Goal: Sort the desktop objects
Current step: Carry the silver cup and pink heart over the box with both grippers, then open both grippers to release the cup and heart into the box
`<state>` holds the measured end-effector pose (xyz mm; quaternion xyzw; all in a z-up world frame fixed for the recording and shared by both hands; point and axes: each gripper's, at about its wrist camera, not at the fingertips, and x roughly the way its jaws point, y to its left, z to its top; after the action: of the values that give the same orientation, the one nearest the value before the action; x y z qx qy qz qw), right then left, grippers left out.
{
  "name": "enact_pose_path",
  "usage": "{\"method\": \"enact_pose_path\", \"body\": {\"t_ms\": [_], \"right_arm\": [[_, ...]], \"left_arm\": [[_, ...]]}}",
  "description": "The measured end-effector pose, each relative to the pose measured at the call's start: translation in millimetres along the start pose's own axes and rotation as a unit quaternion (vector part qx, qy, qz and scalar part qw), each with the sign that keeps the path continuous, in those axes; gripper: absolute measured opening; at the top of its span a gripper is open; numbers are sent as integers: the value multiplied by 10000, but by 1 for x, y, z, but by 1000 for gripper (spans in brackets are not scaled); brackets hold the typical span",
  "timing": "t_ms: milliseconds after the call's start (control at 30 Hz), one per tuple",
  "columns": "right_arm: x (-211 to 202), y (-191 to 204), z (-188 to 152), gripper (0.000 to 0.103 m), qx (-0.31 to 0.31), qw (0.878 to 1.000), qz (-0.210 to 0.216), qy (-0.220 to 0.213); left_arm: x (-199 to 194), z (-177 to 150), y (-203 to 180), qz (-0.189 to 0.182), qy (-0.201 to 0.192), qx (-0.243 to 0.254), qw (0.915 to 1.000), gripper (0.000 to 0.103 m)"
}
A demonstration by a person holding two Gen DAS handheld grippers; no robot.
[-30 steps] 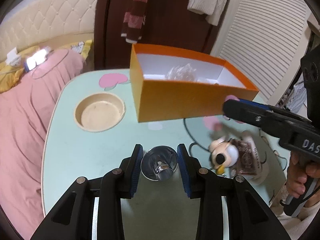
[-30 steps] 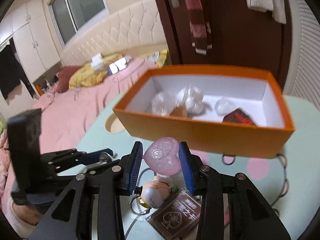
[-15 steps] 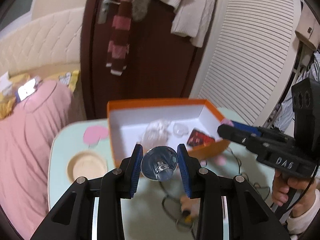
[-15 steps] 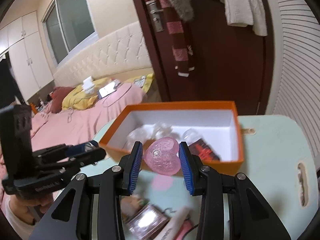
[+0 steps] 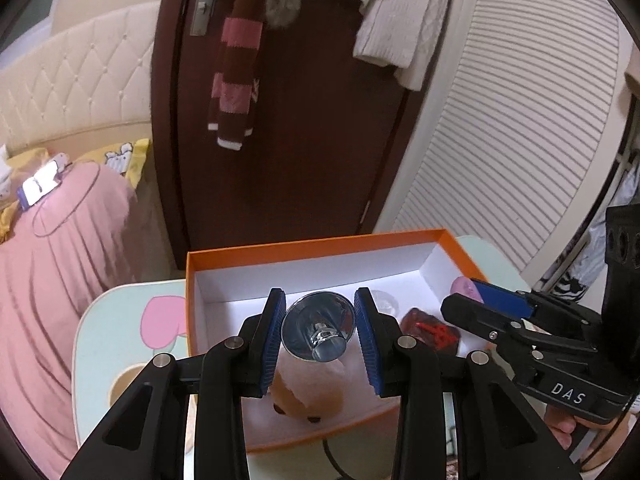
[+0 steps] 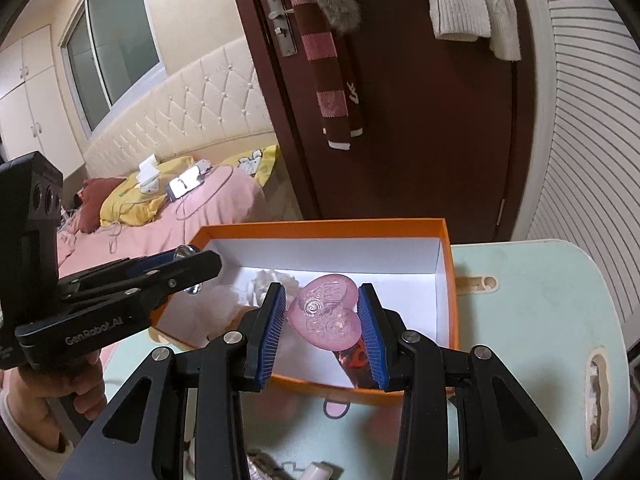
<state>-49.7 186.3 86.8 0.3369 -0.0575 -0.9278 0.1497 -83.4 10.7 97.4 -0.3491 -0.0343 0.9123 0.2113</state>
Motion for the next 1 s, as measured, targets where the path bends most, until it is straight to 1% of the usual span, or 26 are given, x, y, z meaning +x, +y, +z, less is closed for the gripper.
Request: {"method": "enact_pose_path", "body": {"t_ms": [133, 200, 333, 600, 667, 700, 733, 767, 800, 900, 967, 1000], "right_arm": [[11, -6, 0, 39, 58, 9999, -16, 94], [17, -8, -1, 39, 72, 9999, -15, 145], [23, -6, -2, 39, -66, 9998, -153, 140], [24, -3, -4, 39, -181, 9995, -218, 126], [24, -3, -3, 40, -191, 9996, -182, 124], [23, -3, -3, 40, -189, 9996, -147, 119], [21, -4, -3, 41, -160, 9998, -85, 110], [20, -5, -2, 41, -134, 9999, -32, 94], [17, -5, -1, 41, -117, 9999, -19, 45], [-2, -8, 0, 44, -69, 9996, -32, -284], [-16, -14, 0, 50, 59, 9989, -75, -454], [-21, -17, 0, 54, 130, 9988, -62, -466]], "left_arm": [[13, -4, 3, 27, 107, -39, 9999, 33], [18, -7, 3, 125, 144, 51, 9998, 29], [22, -12, -2, 322, 134, 304, 9989, 29], [20, -13, -1, 182, 144, 231, 9995, 29], [14, -13, 0, 150, 51, 127, 9998, 34], [11, -13, 1, 134, 5, 74, 9999, 48], [5, -13, 3, 153, -106, 1, 9998, 70], [-5, -13, 7, 223, -312, -102, 9992, 77], [-14, -14, 11, 261, -480, -207, 9983, 80], [-40, -14, 26, 226, -737, -504, 9957, 80], [-54, -16, 35, 278, -803, -610, 9945, 80], [-61, -19, 39, 330, -810, -625, 9942, 80]]}}
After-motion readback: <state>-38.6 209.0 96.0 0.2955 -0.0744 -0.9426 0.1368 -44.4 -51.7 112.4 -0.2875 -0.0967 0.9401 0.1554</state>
